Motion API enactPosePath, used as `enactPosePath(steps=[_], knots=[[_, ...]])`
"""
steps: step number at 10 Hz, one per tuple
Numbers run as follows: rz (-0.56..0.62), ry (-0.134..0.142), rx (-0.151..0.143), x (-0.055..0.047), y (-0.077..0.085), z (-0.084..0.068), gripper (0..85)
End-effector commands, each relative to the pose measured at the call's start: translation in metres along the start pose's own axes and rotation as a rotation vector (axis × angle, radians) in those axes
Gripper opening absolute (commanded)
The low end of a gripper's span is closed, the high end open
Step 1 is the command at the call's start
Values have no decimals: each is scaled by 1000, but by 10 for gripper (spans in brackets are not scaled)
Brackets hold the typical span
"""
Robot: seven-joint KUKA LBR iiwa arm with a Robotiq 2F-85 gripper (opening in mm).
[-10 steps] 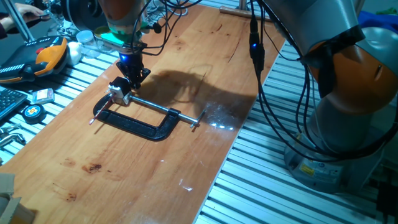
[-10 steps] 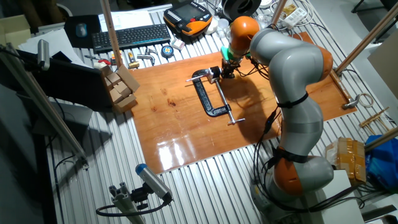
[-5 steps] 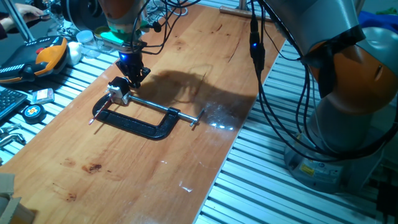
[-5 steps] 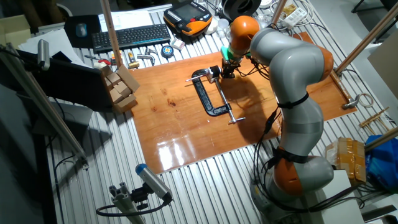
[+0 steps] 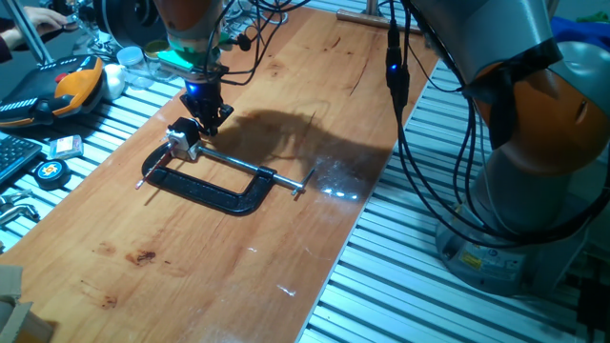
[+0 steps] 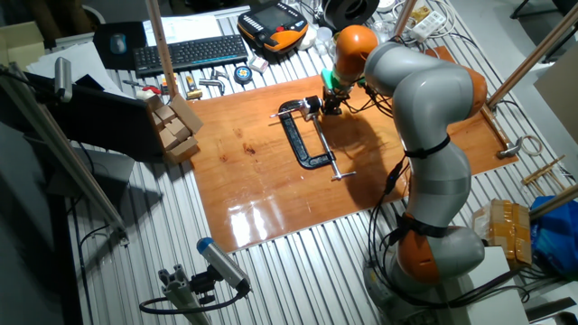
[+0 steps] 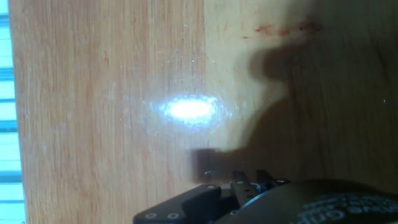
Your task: Sharpen the pencil with a pencil sharpener
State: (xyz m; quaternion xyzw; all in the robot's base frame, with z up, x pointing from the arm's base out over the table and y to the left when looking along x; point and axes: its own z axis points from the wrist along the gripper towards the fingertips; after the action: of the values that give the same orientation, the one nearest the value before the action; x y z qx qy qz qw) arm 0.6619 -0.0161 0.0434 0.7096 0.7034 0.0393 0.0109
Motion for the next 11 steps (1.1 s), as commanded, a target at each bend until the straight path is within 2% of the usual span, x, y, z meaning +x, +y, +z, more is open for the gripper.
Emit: enactPosePath(steps=[1, 11], knots=[[0, -1, 2, 1, 0, -2, 0], [-11, -6, 11, 4, 2, -9, 0]])
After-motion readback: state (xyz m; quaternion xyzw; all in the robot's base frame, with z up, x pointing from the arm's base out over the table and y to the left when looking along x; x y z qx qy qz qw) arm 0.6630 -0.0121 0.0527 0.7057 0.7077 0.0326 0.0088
